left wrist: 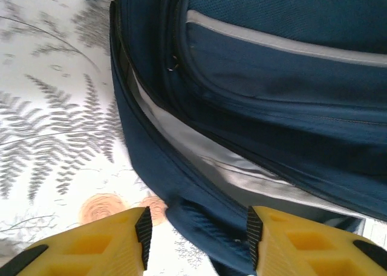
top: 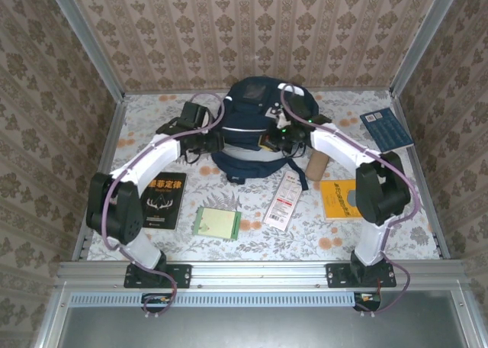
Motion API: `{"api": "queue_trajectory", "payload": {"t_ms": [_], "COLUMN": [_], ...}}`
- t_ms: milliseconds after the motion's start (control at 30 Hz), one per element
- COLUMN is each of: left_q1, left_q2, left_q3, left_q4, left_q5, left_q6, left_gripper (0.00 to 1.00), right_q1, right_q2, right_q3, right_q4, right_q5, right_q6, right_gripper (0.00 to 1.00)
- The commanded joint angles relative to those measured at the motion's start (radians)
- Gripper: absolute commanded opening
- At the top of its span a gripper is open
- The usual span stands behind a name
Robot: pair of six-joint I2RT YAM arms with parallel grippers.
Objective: Pack books, pencil case, and school supplies into a backpack
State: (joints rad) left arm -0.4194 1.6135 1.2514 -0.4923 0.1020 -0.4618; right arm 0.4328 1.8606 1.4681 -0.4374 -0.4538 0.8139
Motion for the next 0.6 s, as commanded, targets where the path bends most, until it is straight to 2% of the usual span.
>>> {"api": "queue_trajectory", "payload": {"t_ms": [0,33,67,133,167,333,567], "left_q1": [0.035,0.045,0.059,0.087,0.102,0.184,0.301], "left_q2": [-0.101,-0.122,-0.139,-0.173,-0.195,-0.312,-0.531], "left_q3": [-0.067,-0.085,-0.101,-0.143,-0.167,-0.304,-0.498], "left_q4": [0.052,0.039,0.022,0.003,-0.009,-0.054,-0.153], "left_q5": [-0.051,-0.067,-0.077,-0.074,-0.084,-0.099,-0.131], "left_q6": [-0.067,-0.089,-0.104,-0.104,-0.104,-0.135,-0.219], "left_gripper": [0.50,0.52,0.53,0.53,0.53,0.53,0.53], "right_q1": [0.055,0.063,0.067,0.070,0.073,0.106,0.205], "right_q2": [0.057,0.071,0.078,0.077,0.069,0.011,-0.075], "right_q3": [0.096,0.115,0.126,0.125,0.117,0.034,-0.122], "right_q4": [0.038,0.025,0.015,0.005,-0.001,0.015,0.085], "right_q5": [-0.063,-0.058,-0.050,-0.027,-0.010,0.042,0.114], "right_q6": [-0.012,-0.020,-0.026,-0.040,-0.051,-0.126,-0.233], "right_gripper": [0.03,0.07,0.15,0.40,0.48,0.55,0.61]}}
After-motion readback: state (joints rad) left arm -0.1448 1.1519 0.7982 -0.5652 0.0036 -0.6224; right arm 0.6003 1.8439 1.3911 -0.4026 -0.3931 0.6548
